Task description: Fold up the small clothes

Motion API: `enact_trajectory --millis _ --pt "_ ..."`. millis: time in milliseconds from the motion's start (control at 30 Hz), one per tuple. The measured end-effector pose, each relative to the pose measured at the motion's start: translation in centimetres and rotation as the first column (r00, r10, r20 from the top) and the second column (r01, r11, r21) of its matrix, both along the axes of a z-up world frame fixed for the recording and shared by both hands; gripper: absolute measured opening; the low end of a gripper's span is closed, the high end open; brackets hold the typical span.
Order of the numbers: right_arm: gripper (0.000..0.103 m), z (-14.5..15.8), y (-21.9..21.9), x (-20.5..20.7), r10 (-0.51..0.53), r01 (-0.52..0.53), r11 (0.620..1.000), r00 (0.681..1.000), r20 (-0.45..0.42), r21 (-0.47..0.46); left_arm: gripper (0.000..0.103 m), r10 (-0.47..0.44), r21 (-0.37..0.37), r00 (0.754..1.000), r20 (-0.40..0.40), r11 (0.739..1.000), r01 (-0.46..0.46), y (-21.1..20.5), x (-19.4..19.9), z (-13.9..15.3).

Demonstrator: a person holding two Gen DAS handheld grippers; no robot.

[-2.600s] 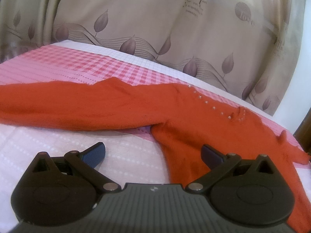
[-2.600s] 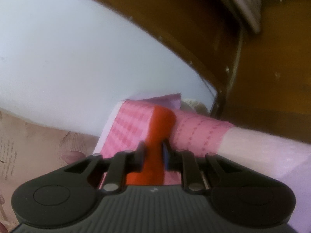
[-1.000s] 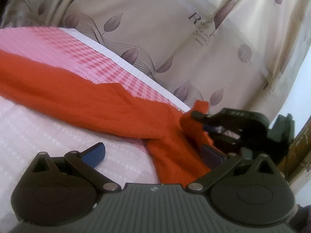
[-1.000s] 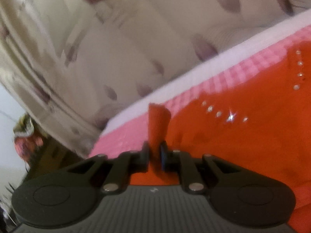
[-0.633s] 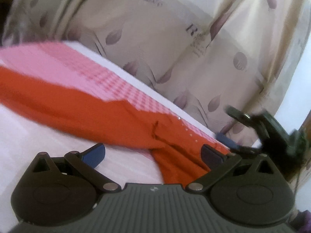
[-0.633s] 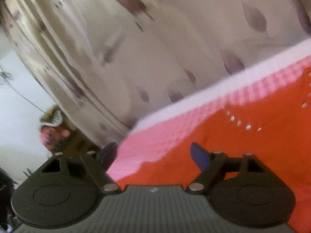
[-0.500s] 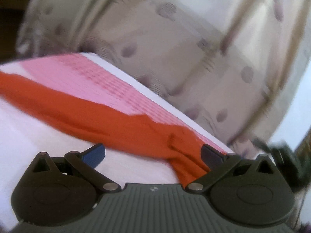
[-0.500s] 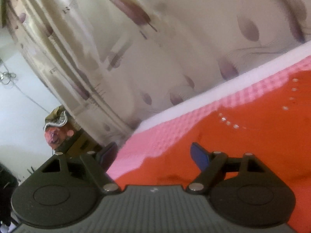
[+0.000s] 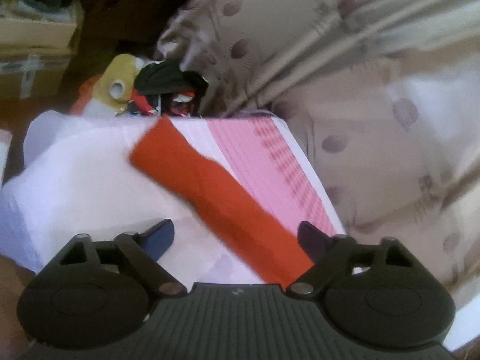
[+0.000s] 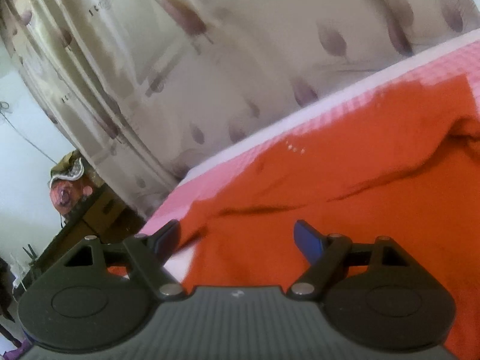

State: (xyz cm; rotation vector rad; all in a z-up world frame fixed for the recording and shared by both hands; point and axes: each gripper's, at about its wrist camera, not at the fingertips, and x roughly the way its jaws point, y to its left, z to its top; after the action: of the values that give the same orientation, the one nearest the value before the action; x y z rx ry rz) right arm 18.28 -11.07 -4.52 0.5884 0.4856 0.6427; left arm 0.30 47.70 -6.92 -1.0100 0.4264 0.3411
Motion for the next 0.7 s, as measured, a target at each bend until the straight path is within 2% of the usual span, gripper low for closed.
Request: enact_trajectory --millis 100,133,200,233,267,333,367,467,567,633,700 --pt "0.083 0.6 0.3 -0.1 0.003 -0.003 1.000 1.000 0.011 -0.005 0.086 -0.002 -0.021 1.000 -0.011 1.000 0.002 1.4 1.3 0.1" --pt "0.083 0.7 0.4 -0.2 0.006 -0.006 1.000 1.000 0.015 -0.007 0.082 0.004 -0.021 1.000 -0.016 1.000 -0.004 1.7 1.6 0.2" --pt "0.083 0.8 0.6 -0.5 0.010 -0.010 1.000 1.000 0.023 -0.008 0.057 0.024 0.001 0.999 -0.044 1.000 -0.024 2.1 2.3 0.1" --pt "0.083 0.8 0.7 -0.6 0.011 -0.011 1.000 1.000 0.024 -0.009 0.013 0.020 0.004 0.997 -0.073 1.000 -0.020 2.5 3.0 -0.3" --pt "0.083 0.8 0.7 -0.7 0.009 -0.008 1.000 1.000 0.024 -0.009 0.004 0.007 -0.009 0.994 -0.112 1.000 -0.008 2.8 3.6 -1.0" --pt "0.083 0.7 0.5 -1.2 -0.008 0.008 1.000 1.000 0.031 -0.010 0.004 0.033 -0.014 0.998 -0.054 0.999 -0.034 3.0 3.3 -1.7" --pt "0.083 0.7 0.2 -1.5 -0.022 0.022 1.000 0.999 0.036 -0.010 0.003 0.040 0.004 0.997 -0.065 0.999 -0.040 2.8 3.4 -1.5" --pt "0.083 1.0 -1.5 -2.4 -0.068 0.068 0.998 0.996 0.049 0.007 0.003 0.035 0.062 0.999 0.002 0.997 -0.035 0.6 3.8 1.5" --pt "0.083 1.1 -3.8 -2.9 -0.114 0.112 0.993 0.992 0.051 0.046 0.003 -0.060 0.193 0.995 0.083 0.980 0.043 -4.1 5.7 6.4" --pt "0.083 0.8 -5.5 -3.3 -0.153 0.149 0.986 0.987 0.048 0.077 0.003 -0.153 0.274 0.979 0.131 0.955 0.113 -8.2 7.3 9.4" --pt "0.083 0.3 -6.8 -3.6 -0.188 0.184 0.978 0.981 0.043 0.095 0.003 -0.259 0.344 0.951 0.168 0.920 0.190 -13.1 9.3 12.4"
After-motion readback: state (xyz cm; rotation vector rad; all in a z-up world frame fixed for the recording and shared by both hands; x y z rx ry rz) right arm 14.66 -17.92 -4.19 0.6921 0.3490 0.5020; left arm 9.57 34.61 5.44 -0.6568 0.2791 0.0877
